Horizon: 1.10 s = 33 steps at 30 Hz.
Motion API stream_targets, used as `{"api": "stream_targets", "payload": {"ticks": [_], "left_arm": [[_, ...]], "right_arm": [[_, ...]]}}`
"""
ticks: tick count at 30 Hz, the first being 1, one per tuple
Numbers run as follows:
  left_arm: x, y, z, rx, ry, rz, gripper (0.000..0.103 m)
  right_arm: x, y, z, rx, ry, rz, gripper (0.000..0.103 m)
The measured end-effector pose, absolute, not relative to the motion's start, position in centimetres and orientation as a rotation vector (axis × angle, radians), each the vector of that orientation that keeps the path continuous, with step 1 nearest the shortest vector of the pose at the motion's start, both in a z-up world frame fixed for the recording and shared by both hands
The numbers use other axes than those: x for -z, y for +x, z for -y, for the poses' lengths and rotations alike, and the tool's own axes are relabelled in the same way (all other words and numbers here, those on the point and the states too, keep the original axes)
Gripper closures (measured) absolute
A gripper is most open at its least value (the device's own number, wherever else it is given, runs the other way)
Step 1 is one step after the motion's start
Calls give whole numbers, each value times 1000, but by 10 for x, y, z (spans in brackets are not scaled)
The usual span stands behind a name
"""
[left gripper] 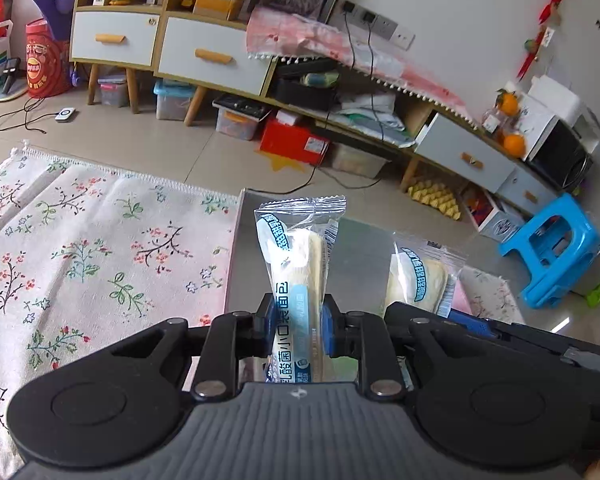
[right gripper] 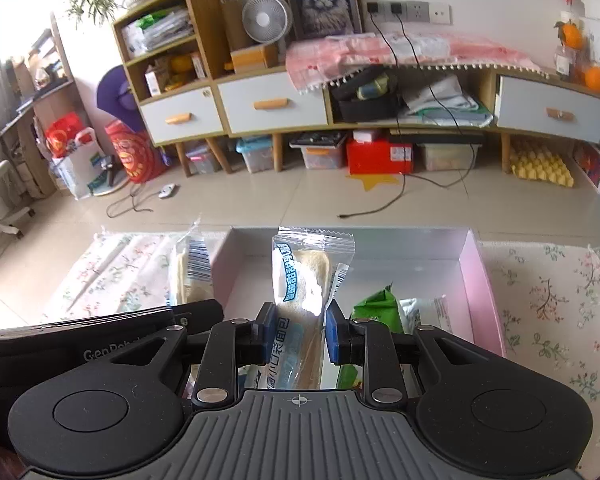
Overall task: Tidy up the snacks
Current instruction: 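Carry both white bars into the pink box and open both grippers, then withdraw both grippers from the box toward the remaining snacks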
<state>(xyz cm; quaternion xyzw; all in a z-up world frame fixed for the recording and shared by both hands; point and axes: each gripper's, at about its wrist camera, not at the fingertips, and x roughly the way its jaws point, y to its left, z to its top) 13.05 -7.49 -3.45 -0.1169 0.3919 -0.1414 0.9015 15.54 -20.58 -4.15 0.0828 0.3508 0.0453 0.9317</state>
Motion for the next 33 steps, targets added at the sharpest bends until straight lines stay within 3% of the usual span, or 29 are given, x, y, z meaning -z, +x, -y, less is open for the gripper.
{"api": "stream_targets", "payload": {"ticks": [13, 17, 22, 25, 29, 33], "left_arm": [[37, 133, 77, 267, -204, -840, 81], [33, 131, 74, 259, -207, -826, 59], [27, 130, 69, 262, -246, -817, 56], [24, 127, 66, 260, -284, -824, 53], [15, 120, 64, 244, -319, -829, 45], [4, 107, 64, 215, -314, -838, 32]], "right_arm": [[54, 157, 211, -93, 223, -747, 74], [48, 154, 217, -77, 253, -728, 69], [36, 148, 225, -69, 282, -710, 66], [30, 141, 231, -40, 323, -707, 49], [17, 129, 241, -34, 405, -718, 48], [2, 111, 243, -7, 395, -710, 31]]}}
